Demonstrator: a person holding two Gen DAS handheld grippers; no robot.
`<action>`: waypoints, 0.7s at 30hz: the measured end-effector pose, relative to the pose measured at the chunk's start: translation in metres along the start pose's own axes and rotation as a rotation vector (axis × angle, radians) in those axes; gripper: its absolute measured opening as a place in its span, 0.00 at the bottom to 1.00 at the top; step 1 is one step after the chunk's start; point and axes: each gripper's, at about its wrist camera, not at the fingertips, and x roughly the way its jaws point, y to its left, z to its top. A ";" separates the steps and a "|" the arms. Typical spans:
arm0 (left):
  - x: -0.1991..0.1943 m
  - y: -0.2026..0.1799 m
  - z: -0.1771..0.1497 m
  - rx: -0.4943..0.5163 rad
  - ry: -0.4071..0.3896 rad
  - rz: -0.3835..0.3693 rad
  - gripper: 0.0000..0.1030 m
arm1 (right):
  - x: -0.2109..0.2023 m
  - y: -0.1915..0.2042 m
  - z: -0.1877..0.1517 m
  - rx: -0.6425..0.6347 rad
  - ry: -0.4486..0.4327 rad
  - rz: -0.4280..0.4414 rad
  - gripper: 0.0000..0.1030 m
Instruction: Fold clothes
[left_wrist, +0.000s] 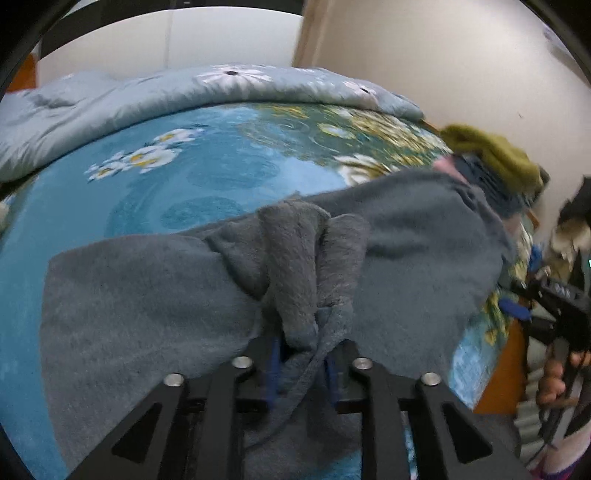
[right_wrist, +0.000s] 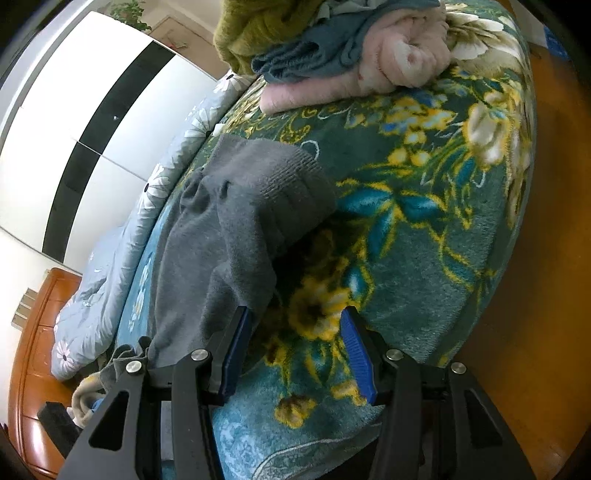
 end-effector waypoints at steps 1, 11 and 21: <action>-0.002 -0.004 0.002 0.016 -0.003 -0.004 0.36 | 0.000 0.001 0.000 -0.005 0.000 0.003 0.50; -0.044 0.024 0.017 -0.128 -0.147 -0.177 0.58 | -0.003 -0.006 0.002 0.013 -0.004 0.027 0.50; 0.012 0.026 0.005 -0.149 0.015 0.013 0.62 | 0.006 0.001 0.021 0.017 -0.024 0.088 0.50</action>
